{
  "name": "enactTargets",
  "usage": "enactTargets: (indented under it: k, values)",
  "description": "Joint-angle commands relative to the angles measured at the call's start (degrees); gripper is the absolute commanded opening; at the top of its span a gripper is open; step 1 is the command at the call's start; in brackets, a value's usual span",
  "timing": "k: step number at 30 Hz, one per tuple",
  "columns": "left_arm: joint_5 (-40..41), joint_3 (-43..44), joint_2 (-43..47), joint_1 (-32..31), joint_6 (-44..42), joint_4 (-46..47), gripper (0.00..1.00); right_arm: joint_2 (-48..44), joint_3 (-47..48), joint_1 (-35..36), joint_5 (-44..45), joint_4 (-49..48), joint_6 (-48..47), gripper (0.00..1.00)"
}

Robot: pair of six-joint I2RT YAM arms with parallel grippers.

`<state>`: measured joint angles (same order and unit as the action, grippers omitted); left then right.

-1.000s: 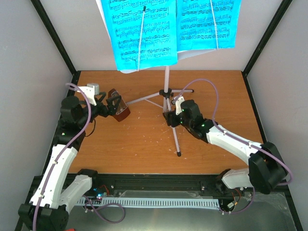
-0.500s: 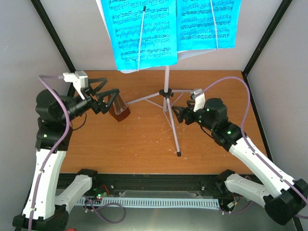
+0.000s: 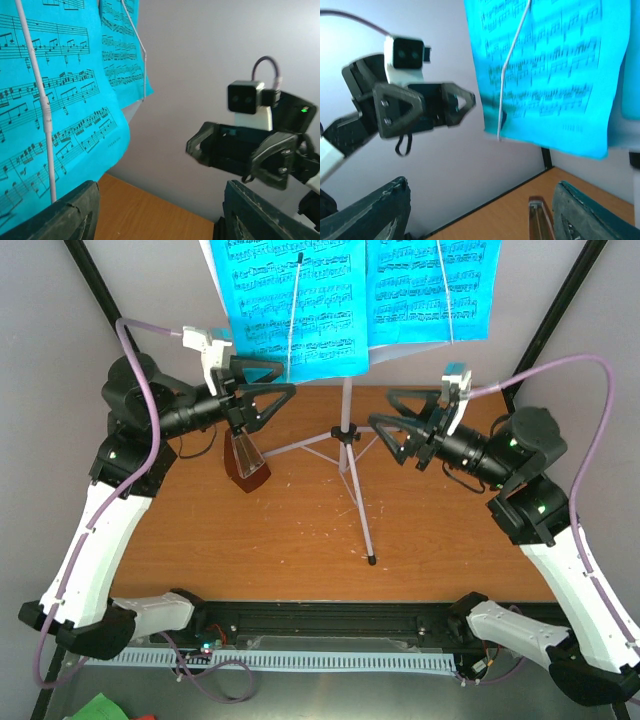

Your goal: Pack up the instrument practice props

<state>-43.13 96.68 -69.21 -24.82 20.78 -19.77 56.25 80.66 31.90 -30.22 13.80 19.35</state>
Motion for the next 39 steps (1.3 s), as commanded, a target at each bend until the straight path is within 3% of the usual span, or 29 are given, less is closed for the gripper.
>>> enactTargets:
  k: [1,5,9,13,24,39]
  values:
    - [6.8,4.9,-1.5,-2.1,-0.4,-0.2,0.67,5.0,9.2,-0.1,5.3,2.2,1.4,0.76]
    - [10.7,7.2,-3.7,-2.3,0.7,-0.7,0.67,8.3,10.8,-0.5,9.0,0.6,1.5,0.76]
    - [12.0,9.9,-5.2,-2.3,1.3,-0.8,0.66,14.1,16.6,-2.9,6.0,1.5,3.5,0.74]
    - [13.3,11.2,-6.3,-2.3,2.8,-0.2,0.58,17.5,21.2,-3.3,5.3,3.1,4.6,0.71]
    - [11.6,11.8,-8.6,-2.3,6.1,2.1,0.51,20.1,21.7,-4.0,4.8,2.2,8.0,0.57]
    - [10.8,13.9,-11.3,-2.3,7.0,2.9,0.43,22.4,22.3,-4.0,1.9,-0.8,10.3,0.48]
